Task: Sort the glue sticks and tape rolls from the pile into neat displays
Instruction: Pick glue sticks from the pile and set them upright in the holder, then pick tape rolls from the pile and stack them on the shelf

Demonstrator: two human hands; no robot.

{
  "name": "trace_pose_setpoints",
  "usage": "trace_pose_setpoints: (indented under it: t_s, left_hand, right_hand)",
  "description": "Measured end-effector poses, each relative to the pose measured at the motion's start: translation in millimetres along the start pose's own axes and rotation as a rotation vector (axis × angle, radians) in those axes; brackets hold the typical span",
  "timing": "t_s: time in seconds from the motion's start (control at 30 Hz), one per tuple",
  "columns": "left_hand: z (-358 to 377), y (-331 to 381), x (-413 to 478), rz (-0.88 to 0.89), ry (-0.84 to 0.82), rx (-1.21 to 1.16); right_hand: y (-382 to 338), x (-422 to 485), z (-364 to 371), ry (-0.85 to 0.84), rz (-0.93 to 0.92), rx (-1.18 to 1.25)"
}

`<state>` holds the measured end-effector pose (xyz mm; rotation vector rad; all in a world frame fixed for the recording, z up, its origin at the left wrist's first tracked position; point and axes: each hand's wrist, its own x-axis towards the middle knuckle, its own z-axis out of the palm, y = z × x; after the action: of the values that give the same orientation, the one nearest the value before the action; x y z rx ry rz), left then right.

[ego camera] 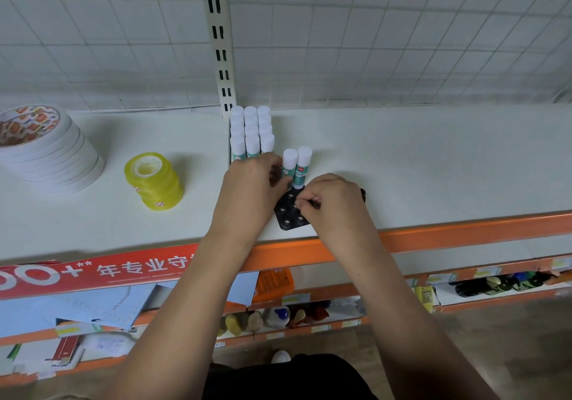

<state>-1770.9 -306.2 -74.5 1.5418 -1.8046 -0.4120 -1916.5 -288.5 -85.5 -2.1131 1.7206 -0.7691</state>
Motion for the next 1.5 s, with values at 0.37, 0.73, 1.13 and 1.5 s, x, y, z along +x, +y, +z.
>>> trace_pose_setpoints:
  t_s: [0.37, 0.73, 1.13, 1.5]
  left_hand:
    - [1, 3, -9, -0.059, 0.032, 0.029]
    - [-22, -14, -10, -0.151, 0.066, 0.073]
    - [-52, -30, -39, -0.155, 0.144, 0.202]
    - [-192, -95, -116, -0.264, 0.394, 0.427]
  right_hand:
    - [-2, -4, 7, 0.052, 0.000, 0.076]
    - [-25, 6, 27, -0.013, -0.035, 0.101]
    - [-56, -15, 10, -0.015, -0.135, 0.067]
    - [-208, -12, 67, -0.145, -0.432, 0.128]
